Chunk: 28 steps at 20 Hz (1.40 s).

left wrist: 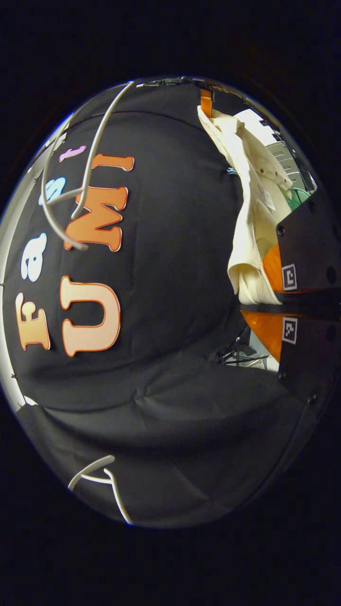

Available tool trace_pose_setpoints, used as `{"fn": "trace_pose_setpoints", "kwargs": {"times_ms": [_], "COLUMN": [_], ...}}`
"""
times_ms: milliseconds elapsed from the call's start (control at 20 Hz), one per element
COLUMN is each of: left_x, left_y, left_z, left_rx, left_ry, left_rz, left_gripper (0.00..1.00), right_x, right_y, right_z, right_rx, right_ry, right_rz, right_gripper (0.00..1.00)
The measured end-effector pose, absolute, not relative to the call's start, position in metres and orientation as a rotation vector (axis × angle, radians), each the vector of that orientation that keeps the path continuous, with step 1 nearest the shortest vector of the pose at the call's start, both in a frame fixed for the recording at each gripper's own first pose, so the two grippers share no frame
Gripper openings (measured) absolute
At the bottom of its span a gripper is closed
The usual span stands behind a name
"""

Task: Grasp the clothes on the hanger with both hands and then place them into the laundry hamper below.

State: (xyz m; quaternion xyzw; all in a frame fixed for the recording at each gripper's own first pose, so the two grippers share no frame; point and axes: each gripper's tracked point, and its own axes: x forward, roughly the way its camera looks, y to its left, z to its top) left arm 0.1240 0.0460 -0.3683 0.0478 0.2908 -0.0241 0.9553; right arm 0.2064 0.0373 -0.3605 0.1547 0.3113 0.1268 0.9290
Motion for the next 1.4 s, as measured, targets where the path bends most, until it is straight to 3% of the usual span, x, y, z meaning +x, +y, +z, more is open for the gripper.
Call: {"fn": "trace_pose_setpoints", "kwargs": {"times_ms": [800, 1400], "left_x": [0.071, 0.014], "left_y": [-0.129, -0.186], "left_z": [-0.496, -0.605], "left_rx": [0.092, 0.154], "left_ry": [0.851, 1.101], "left_rz": [-0.331, -0.411], "left_gripper": [0.07, 0.07], "right_x": [0.135, 0.049], "right_y": [0.053, 0.077], "right_z": [-0.473, -0.601], "right_rx": [0.259, 0.176], "right_ry": [0.843, 1.114], "right_rz": [0.246, 0.221], "right_gripper": [0.0, 0.02]}}
